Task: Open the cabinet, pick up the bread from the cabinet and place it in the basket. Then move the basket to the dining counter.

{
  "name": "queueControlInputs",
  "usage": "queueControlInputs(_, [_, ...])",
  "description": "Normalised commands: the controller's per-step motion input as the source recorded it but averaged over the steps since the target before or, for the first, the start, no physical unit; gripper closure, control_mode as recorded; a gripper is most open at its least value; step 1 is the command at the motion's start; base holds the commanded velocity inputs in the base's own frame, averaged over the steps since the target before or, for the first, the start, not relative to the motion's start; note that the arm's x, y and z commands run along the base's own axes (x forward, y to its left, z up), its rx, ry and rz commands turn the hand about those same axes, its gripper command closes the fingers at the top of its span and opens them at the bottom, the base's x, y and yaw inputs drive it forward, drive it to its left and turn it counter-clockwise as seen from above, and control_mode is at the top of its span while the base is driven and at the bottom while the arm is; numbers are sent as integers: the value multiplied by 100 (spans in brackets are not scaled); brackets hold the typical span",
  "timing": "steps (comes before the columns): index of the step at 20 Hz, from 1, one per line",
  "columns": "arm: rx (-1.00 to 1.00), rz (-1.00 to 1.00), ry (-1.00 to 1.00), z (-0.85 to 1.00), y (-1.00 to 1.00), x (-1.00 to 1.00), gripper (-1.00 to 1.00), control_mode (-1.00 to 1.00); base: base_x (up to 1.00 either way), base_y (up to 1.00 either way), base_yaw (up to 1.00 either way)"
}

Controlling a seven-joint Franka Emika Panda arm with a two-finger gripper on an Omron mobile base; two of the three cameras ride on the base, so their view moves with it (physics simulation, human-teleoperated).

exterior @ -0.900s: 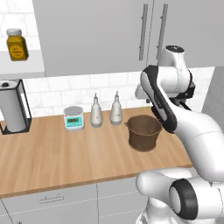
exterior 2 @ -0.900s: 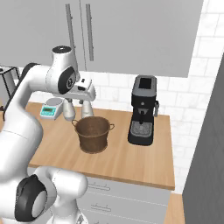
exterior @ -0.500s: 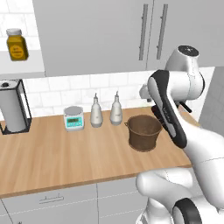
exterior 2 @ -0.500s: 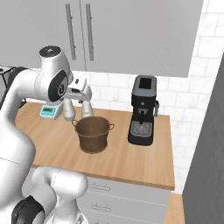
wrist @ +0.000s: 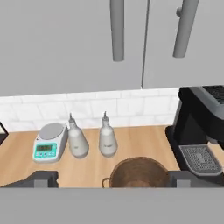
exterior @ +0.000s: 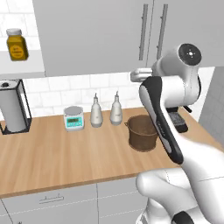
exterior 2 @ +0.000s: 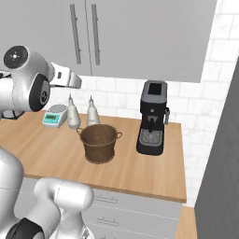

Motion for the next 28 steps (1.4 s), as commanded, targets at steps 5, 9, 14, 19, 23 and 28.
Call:
queueControlInputs(5, [0,-1,-18,45,0,35,-100,-100,0,0,0])
queueControlInputs(9, [-2,0,8,39,1,42,-100,-100,0,0,0])
queueControlInputs(14, [0,0,1,68,-1,30,-100,-100,0,0,0])
queueControlInputs(19, [-1,-1,-1,23,-9,53,-100,-100,0,0,0])
queueControlInputs(23, [0,-2,3,-28,11,69,-100,-100,0,0,0])
queueControlInputs(28, [0,-1,0,-8,-2,64,-100,-100,0,0,0])
